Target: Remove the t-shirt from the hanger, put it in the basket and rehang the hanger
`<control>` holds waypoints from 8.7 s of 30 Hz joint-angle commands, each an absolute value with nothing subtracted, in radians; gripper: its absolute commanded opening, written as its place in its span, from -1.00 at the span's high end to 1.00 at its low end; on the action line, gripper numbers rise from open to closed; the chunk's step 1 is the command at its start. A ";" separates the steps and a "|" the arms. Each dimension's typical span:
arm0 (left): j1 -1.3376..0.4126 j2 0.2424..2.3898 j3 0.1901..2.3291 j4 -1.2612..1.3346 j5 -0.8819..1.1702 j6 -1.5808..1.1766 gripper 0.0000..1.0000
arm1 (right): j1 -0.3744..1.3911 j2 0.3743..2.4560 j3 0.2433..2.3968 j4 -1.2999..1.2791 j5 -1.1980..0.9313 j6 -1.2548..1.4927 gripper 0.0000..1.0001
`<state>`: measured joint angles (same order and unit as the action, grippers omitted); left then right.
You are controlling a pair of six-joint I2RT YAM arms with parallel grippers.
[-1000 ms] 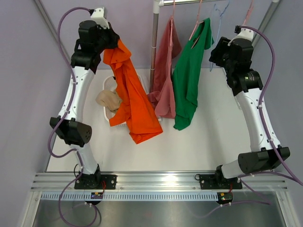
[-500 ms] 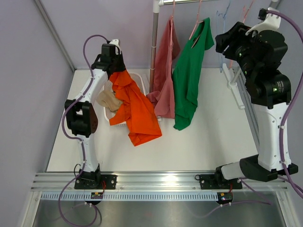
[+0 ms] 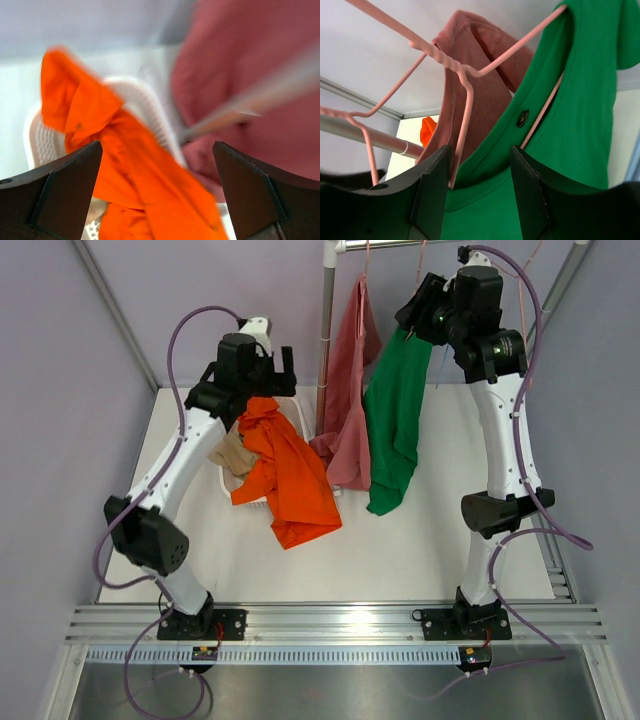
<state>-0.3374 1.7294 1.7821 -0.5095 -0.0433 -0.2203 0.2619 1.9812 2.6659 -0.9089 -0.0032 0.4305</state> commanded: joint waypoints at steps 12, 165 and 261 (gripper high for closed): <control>-0.753 1.353 1.695 -0.301 -0.186 0.087 -0.98 | 0.275 1.947 2.651 -0.796 -0.008 0.450 0.13; -1.134 1.137 1.817 -0.630 -0.368 0.049 1.00 | 0.333 1.678 2.556 -0.766 -0.017 0.324 1.00; -0.842 1.391 1.557 -0.187 -0.301 0.020 -0.98 | 0.307 1.970 2.545 -0.549 -0.456 0.531 -0.22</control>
